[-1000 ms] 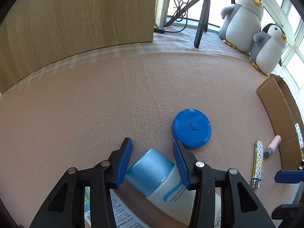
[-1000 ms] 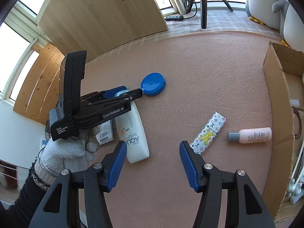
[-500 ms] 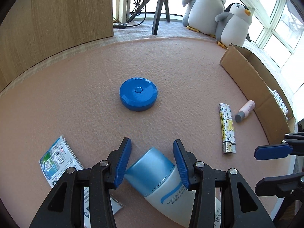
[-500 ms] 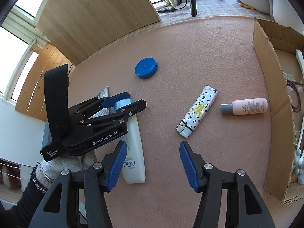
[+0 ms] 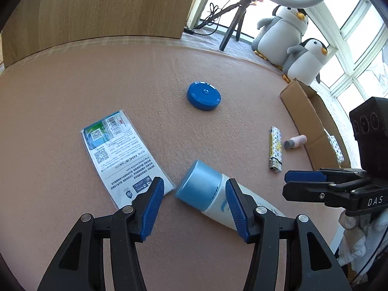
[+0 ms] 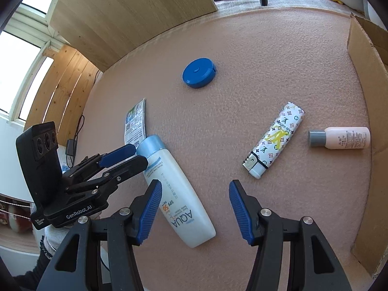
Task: Organize objects
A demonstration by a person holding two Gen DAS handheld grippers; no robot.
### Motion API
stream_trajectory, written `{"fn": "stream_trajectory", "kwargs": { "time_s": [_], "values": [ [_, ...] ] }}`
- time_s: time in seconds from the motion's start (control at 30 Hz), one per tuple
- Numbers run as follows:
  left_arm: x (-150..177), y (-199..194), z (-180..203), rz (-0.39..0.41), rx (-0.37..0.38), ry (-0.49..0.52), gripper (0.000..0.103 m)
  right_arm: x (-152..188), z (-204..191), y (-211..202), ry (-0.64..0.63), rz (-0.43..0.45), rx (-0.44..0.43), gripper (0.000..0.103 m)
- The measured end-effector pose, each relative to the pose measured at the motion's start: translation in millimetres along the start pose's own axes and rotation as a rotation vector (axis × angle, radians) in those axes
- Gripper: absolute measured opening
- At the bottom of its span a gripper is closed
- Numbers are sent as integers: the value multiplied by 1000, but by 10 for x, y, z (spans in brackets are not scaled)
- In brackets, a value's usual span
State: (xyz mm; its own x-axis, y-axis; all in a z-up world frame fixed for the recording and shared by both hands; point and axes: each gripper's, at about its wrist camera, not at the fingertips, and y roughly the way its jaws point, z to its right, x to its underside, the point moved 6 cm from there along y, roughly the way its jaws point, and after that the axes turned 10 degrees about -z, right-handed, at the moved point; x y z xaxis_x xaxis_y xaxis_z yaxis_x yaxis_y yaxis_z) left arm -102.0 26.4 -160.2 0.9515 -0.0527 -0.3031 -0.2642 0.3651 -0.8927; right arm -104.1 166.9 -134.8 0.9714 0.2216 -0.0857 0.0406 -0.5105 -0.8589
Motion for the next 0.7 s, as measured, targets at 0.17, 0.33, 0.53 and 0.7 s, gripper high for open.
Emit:
{"fn": "stream_trajectory", "kwargs": {
  "time_s": [0.17, 0.33, 0.53, 0.7],
  "values": [
    [250, -106, 67, -2, 69, -49, 57, -41, -79, 136, -27, -46, -20, 54],
    [426, -48, 324, -36, 91, 3, 57, -44, -144, 280, -31, -89, -47, 54],
    [506, -60, 398, -31, 92, 1, 57, 6, -266, 349, -61, -122, -66, 50],
    [544, -75, 359, -43, 84, 0, 58, 40, -393, 400, -81, -149, -95, 50]
  ]
}}
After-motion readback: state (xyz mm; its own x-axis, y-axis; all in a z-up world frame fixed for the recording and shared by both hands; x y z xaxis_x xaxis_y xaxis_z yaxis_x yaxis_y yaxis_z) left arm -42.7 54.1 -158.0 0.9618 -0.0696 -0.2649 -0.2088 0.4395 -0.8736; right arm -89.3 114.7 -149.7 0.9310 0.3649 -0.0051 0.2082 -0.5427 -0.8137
